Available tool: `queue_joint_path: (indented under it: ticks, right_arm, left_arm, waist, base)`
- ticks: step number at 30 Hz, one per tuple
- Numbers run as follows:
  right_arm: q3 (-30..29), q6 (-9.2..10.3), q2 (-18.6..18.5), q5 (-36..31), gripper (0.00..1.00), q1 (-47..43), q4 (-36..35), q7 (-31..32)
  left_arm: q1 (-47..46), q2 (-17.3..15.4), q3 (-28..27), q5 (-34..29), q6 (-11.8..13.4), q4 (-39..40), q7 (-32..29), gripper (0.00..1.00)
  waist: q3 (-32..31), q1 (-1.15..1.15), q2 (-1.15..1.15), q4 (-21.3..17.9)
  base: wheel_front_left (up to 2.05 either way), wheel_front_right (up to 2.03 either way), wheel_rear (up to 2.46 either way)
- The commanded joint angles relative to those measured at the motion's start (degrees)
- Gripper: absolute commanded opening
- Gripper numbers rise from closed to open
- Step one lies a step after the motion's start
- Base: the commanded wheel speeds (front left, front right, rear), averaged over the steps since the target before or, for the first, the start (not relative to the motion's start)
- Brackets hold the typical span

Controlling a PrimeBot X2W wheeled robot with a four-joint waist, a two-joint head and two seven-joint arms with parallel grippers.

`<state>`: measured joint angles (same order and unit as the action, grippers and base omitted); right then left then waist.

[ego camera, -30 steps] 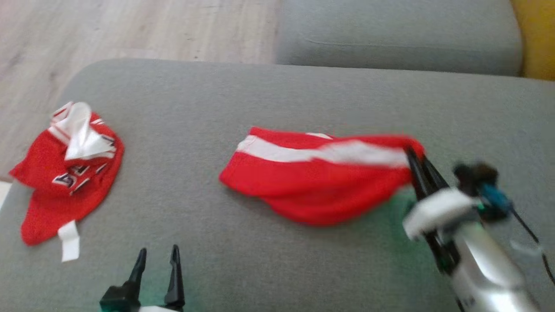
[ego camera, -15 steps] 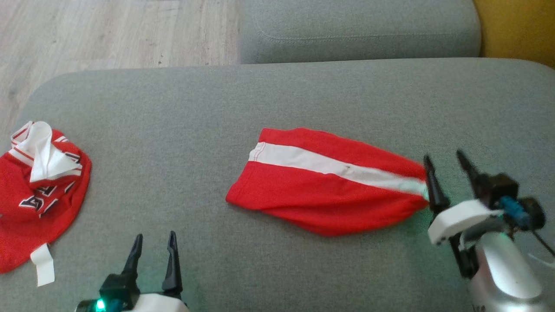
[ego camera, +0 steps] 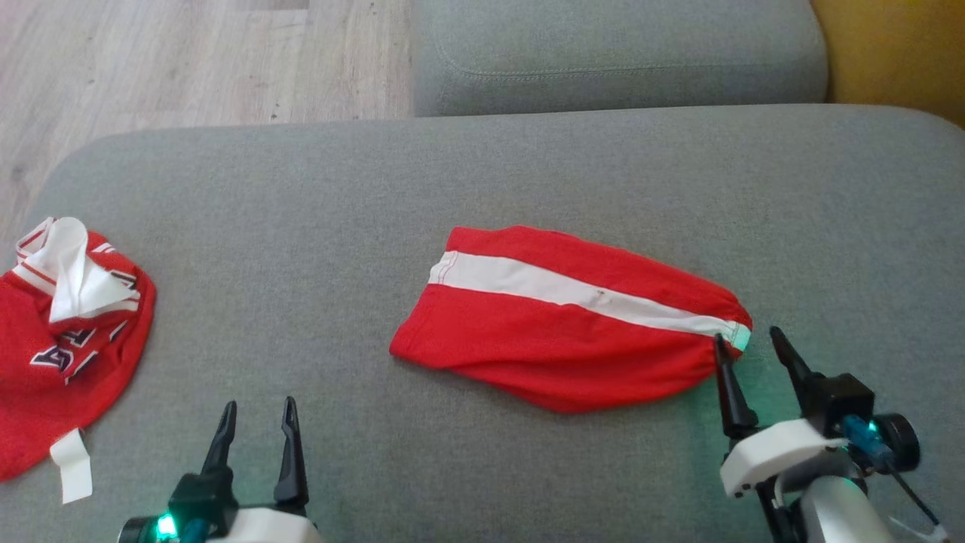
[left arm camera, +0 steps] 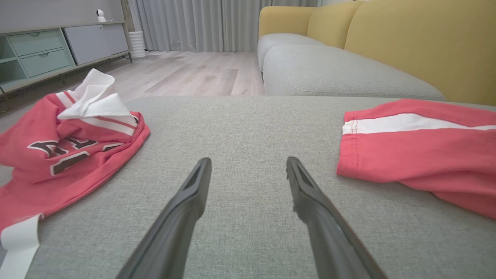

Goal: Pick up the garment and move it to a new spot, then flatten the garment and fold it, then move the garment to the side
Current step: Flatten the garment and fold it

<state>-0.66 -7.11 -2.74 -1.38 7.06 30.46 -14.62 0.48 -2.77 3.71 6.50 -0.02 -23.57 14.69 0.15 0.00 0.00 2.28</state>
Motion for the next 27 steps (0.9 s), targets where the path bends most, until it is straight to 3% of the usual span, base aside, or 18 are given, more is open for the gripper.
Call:
queue_joint_path:
  ticks: [1, 6, 11, 19, 27]
  right_arm:
    - [2.5, -0.37, -0.2, 0.9, 1.0, 2.7, -2.0, -0.4]
    - [4.3, -0.37, -0.1, 2.3, 1.0, 3.9, -2.8, -0.4]
    - [5.8, -0.37, -0.1, 2.9, 1.0, 5.6, -3.9, -0.4]
    - [6.0, -0.37, -0.1, 3.2, 1.0, 7.5, -5.6, -0.4]
    - [6.6, -0.37, -0.1, 4.2, 1.0, 9.1, -6.6, -0.4]
  left_arm:
    - [-1.9, -0.1, -1.5, 1.0, -0.5, 1.5, 0.3, 1.0]
    - [-7.0, -0.1, -0.1, 3.9, -4.2, -0.3, 0.3, 1.0]
    - [-18.7, -0.1, 2.1, 7.9, -6.5, -8.1, 0.3, 1.0]
    - [-36.6, -0.1, 9.8, 14.5, -7.4, -25.2, -4.7, 1.0]
    - [-42.7, -0.1, 15.8, 17.8, -7.5, -33.7, -7.2, 1.0]
  waist:
    - [0.3, 0.0, 0.0, -0.3]
    - [2.4, 0.0, 0.0, -1.7]
    - [6.3, 0.0, 0.0, -4.4]
    - [11.1, 0.0, 0.0, -8.0]
    - [13.8, 0.0, 0.0, -10.4]
  base:
    - [0.0, 0.0, 0.0]
    - [0.0, 0.0, 0.0]
    - [0.0, 0.0, 0.0]
    - [0.0, 0.0, 0.0]
    - [0.0, 0.0, 0.0]
